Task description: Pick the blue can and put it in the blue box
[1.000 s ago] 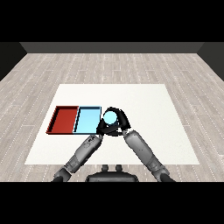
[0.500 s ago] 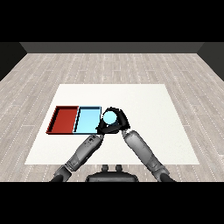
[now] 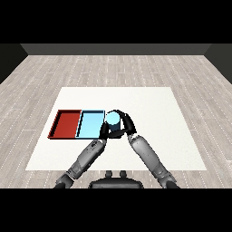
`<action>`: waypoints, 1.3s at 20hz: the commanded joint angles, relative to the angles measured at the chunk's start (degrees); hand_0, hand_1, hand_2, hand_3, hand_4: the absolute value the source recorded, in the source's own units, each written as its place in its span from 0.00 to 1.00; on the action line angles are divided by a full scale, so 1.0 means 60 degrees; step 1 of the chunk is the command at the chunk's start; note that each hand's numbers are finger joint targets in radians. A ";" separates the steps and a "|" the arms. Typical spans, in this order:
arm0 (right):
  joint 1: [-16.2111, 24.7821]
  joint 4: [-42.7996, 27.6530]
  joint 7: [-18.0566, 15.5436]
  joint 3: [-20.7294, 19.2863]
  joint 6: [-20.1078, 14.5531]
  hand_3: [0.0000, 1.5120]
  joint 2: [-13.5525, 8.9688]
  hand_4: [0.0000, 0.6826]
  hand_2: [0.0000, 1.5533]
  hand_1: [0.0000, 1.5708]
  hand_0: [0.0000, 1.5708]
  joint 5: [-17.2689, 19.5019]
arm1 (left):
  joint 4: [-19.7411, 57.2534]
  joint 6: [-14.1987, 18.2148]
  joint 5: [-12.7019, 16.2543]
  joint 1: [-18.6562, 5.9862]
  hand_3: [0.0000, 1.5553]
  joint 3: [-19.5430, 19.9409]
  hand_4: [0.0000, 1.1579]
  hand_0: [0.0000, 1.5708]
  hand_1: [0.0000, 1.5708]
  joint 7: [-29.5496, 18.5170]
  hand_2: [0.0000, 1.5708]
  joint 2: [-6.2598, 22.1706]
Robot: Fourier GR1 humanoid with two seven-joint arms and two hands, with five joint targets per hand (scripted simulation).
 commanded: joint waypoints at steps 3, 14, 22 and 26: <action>0.0113 0.0219 -0.0212 -0.0165 0.0198 0.00 0.0001 0.00 0.00 0.00 0.00 -0.0067 | 0.0044 0.0196 0.0267 -0.0446 0.96 -0.0027 0.97 1.00 1.00 -0.0092 1.00 -0.0001; 0.0423 -0.0841 0.0126 -0.1730 0.0731 0.00 -0.0449 0.00 0.00 0.00 0.00 -0.0951 | 0.0071 -0.0157 -0.0529 0.0067 0.96 0.0843 0.97 1.00 1.00 -0.0273 1.00 0.0204; 0.1715 -0.1766 -0.0028 -0.2102 0.0589 0.00 -0.0557 0.00 0.00 0.00 0.00 -0.1031 | -0.0218 0.0122 -0.1196 0.0151 0.95 0.1454 0.97 1.00 1.00 0.1054 1.00 0.1284; 0.2378 -0.1297 -0.0994 -0.2337 0.0969 0.00 -0.0409 0.00 0.00 0.00 0.00 -0.1475 | 0.0683 -0.0502 -0.1074 -0.0152 0.95 0.2250 0.98 1.00 1.00 0.1175 1.00 0.1784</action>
